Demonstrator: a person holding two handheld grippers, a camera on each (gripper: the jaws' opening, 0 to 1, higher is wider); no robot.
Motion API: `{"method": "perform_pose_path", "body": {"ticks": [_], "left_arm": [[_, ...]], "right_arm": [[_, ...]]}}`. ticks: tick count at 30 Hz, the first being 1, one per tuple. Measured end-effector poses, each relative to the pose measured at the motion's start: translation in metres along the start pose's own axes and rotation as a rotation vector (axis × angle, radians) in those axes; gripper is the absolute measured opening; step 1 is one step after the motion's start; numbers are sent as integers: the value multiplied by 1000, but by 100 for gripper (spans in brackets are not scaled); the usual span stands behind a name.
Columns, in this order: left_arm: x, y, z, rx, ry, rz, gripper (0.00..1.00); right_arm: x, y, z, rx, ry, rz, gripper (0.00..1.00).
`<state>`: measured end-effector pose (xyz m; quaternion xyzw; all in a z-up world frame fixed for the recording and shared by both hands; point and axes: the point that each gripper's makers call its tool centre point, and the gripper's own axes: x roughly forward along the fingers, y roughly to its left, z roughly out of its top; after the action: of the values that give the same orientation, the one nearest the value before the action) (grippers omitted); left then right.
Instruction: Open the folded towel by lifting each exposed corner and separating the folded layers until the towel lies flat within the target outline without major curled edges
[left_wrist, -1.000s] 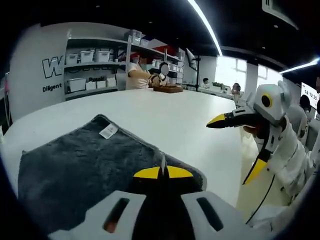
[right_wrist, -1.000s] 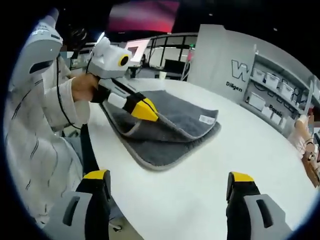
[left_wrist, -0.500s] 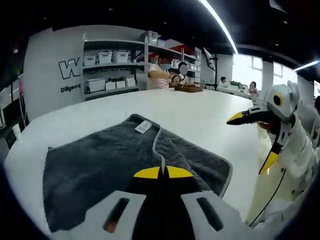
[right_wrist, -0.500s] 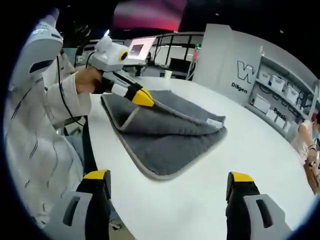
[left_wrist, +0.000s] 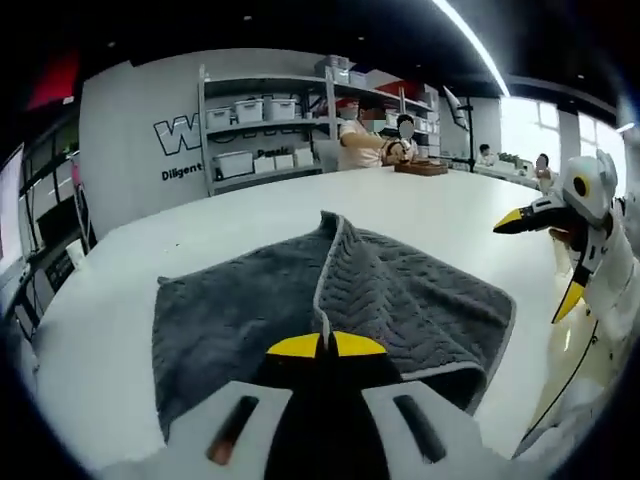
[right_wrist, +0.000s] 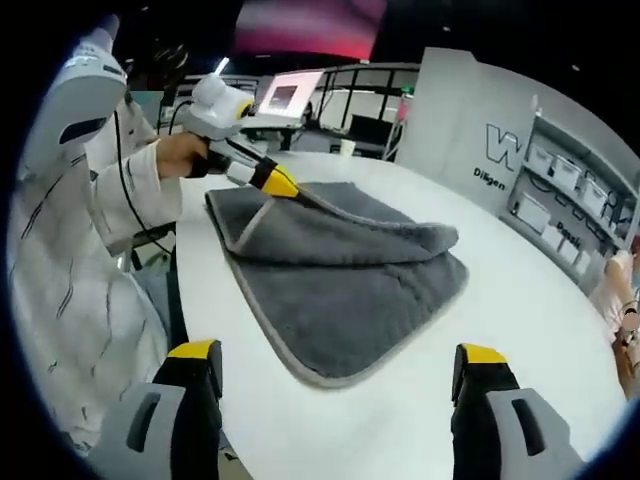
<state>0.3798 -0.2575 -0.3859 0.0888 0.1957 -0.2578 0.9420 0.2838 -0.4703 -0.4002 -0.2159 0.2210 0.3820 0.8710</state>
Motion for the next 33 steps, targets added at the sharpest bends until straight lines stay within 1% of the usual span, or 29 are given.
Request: {"method": "perform_pose_path", "body": {"ticks": [3, 4, 5, 11, 13, 19, 23, 26, 32, 33], "left_arm": [[-2, 9, -4, 2, 10, 24, 2], [-4, 16, -9, -2, 18, 37, 2], [-5, 17, -9, -5, 20, 40, 2], [-15, 45, -21, -3, 42, 111, 2], [-19, 52, -23, -2, 48, 126, 2], [-30, 71, -24, -15, 42, 167, 2], [-40, 89, -25, -17, 42, 209, 2], [-46, 97, -25, -29, 36, 223, 2], [-61, 124, -31, -20, 53, 300, 2], [-62, 125, -32, -20, 53, 305, 2]], "right_arm": [[4, 2, 3, -5, 1, 8, 95], [5, 2, 4, -7, 1, 11, 95], [6, 3, 4, -8, 2, 12, 95], [15, 5, 10, -24, 8, 28, 94], [18, 5, 12, -27, 11, 32, 94], [23, 3, 17, -32, 11, 39, 94], [29, 4, 21, -38, 13, 47, 94], [32, 5, 23, -43, 15, 55, 93], [38, 6, 26, -51, 17, 66, 93], [38, 6, 27, -51, 18, 66, 93]]}}
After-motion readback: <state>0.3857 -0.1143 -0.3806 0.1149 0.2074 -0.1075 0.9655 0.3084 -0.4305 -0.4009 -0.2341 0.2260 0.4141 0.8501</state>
